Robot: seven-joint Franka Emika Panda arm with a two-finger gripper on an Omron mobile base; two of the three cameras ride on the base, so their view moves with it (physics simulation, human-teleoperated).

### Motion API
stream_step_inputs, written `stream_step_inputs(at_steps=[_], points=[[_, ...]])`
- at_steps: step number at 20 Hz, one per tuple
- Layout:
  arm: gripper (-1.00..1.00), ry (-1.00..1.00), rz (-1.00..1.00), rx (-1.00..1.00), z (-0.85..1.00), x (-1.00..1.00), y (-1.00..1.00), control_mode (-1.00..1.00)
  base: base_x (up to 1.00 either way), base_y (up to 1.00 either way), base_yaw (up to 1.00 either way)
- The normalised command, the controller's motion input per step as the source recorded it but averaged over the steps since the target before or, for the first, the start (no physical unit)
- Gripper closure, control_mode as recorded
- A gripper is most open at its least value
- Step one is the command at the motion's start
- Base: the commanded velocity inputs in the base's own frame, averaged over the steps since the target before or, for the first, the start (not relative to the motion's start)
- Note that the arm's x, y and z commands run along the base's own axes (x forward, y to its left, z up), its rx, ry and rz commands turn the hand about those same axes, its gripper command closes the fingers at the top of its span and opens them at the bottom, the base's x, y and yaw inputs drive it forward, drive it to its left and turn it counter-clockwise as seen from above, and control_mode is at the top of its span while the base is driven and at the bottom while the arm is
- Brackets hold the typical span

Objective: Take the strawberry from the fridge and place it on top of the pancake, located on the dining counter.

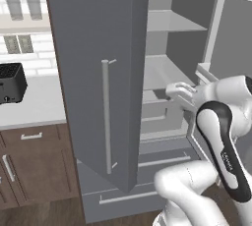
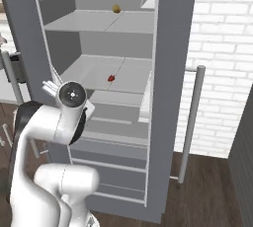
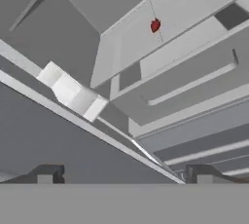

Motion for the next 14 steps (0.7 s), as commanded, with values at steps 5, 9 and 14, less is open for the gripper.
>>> stream_step_inputs(at_steps=[5,9,14], points=[[-1.00,0.08,0.00,0.16,-0.23,0.93,0.12,-1.00,0.00,0.00,0.00],[-1.00,0.08,0.00,0.16,-0.22,0.87,0.14,-1.00,0.00,0.00,0.00],[-1.00,0.07,0.02,0.13,-0.26,0.85,0.24,-1.00,0.00,0.00,0.00]])
